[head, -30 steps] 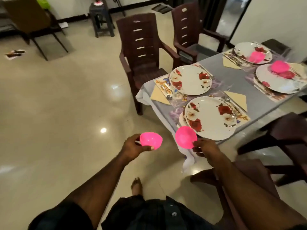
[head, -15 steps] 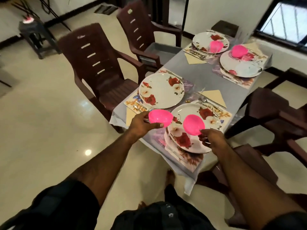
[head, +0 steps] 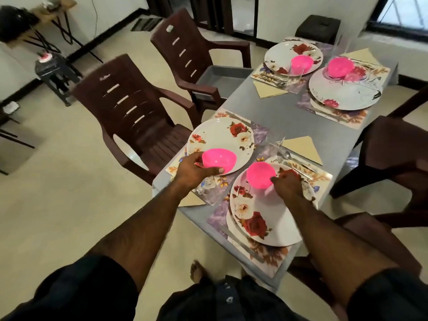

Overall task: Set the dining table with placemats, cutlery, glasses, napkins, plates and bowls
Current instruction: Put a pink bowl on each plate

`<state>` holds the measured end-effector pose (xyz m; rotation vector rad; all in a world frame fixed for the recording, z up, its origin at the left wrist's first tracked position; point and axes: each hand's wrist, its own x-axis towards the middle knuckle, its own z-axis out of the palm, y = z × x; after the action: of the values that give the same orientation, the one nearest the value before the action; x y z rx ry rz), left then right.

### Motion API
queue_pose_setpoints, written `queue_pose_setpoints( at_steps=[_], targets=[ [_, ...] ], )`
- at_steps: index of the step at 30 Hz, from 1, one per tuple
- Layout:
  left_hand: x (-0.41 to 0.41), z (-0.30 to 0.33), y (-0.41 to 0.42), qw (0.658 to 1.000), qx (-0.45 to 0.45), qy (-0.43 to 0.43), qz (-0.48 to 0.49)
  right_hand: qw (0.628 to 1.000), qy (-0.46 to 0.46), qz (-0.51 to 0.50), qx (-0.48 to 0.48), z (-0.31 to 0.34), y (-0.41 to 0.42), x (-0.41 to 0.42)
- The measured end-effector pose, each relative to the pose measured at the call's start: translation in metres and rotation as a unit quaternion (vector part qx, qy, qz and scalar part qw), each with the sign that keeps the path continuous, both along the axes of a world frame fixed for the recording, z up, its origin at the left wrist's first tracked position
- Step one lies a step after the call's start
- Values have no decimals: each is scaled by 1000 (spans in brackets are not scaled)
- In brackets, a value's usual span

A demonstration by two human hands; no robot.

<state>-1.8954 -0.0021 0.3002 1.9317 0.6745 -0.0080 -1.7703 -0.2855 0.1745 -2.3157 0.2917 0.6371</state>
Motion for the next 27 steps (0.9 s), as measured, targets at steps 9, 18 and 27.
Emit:
queue_pose_setpoints(
  at_steps=[9, 18, 27],
  targets=[
    [29, 5, 4, 1000, -9, 7, -5, 894, -173, 363, -200, 24, 21, 5],
    [43, 4, 3, 1000, -9, 18, -5, 857, -170, 430, -229, 36, -2, 43],
    [40, 10, 12, 1000, -6, 8, -23, 839, -142, 463, -247, 46, 11, 48]
  ],
)
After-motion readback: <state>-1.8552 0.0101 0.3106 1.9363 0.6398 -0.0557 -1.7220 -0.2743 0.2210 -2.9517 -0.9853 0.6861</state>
